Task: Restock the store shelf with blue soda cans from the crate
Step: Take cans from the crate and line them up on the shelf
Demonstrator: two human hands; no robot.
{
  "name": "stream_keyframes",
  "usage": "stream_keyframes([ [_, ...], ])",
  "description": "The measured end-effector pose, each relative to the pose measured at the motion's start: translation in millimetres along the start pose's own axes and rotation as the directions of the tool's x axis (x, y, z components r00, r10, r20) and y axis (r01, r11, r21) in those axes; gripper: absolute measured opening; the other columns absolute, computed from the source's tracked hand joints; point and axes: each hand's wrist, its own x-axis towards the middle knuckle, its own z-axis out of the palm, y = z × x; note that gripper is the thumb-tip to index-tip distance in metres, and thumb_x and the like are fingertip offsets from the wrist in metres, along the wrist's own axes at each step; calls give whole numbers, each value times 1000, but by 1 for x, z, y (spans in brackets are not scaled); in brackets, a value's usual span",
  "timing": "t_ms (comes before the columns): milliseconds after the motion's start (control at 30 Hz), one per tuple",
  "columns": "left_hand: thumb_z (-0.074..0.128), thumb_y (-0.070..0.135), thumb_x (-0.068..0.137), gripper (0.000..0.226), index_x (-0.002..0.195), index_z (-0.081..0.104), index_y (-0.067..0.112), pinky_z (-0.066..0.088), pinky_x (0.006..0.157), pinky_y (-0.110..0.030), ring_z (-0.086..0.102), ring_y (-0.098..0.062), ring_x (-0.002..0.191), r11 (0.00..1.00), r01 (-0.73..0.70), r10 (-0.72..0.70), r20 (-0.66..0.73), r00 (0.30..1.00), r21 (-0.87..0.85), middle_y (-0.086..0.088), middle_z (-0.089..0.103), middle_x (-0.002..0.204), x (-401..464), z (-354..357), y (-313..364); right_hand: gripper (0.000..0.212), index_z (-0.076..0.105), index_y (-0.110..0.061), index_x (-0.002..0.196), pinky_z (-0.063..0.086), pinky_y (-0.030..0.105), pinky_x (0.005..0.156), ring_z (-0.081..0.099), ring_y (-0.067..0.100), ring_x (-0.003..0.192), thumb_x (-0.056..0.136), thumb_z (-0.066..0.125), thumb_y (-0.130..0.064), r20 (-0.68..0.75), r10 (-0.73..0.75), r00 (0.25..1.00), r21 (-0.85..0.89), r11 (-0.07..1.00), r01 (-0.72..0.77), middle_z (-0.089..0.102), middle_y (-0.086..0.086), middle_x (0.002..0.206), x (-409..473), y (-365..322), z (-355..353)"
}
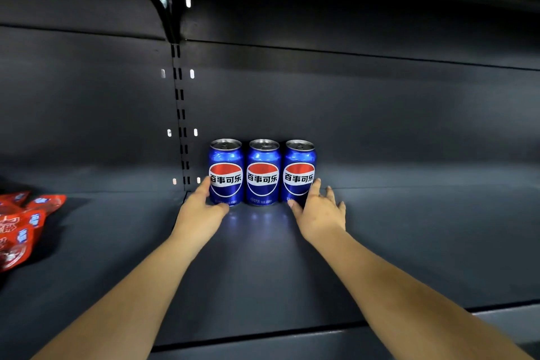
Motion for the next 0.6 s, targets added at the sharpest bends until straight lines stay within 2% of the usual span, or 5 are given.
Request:
stream_keyframes([
  [67, 55, 2, 89, 59, 141, 38, 25, 31, 84, -26, 45, -11, 99, 1000, 16, -16, 2, 1000, -24, 24, 45, 87, 0, -1, 1, 78, -6, -4, 149, 9, 46, 116, -2, 23, 147, 98, 34, -48, -1, -4, 1000, 15, 1000, 4, 20, 7, 156, 2, 0, 2],
  [133, 55, 3, 89, 60, 142, 37, 24, 31, 86, -26, 44, -10, 101, 999, 21, -20, 14, 1000, -35, 14, 51, 100, 1, -1, 1, 79, -6, -3, 149, 10, 46, 116, -1, 24, 147, 98, 34, -49, 1, -2, 1000, 17, 1000, 2, 18, 6, 157, 4, 1, 3],
  [433, 58, 11, 89, 64, 145, 30, 18, 36, 91, -29, 48, -20, 115, 996, 74, -73, -5, 997, 43, -6, 46, 135, 0, -6, -4, 79, -4, 1, 148, 22, 42, 113, 11, 30, 145, 97, 42, -40, -16, 1, 1000, 50, 999, 0, 16, 12, 156, -9, 2, -4],
  [500, 59, 13, 88, 67, 146, 27, 17, 37, 95, -32, 48, -24, 121, 994, 89, -87, -23, 996, 70, -10, 45, 138, -2, -10, -1, 78, -4, 0, 148, 28, 43, 111, 16, 29, 143, 97, 43, -35, -37, -39, 999, 47, 998, 41, 21, 11, 155, -17, 5, -10],
  [600, 59, 13, 88, 68, 147, 26, 16, 38, 91, -30, 48, -25, 121, 990, 86, -81, -47, 996, 108, -12, 44, 139, -11, -14, 12, 75, 1, -2, 149, 38, 40, 103, 31, 29, 136, 96, 45, -31, -72, -134, 988, 71, 988, 139, 30, 10, 150, -34, 9, -24],
])
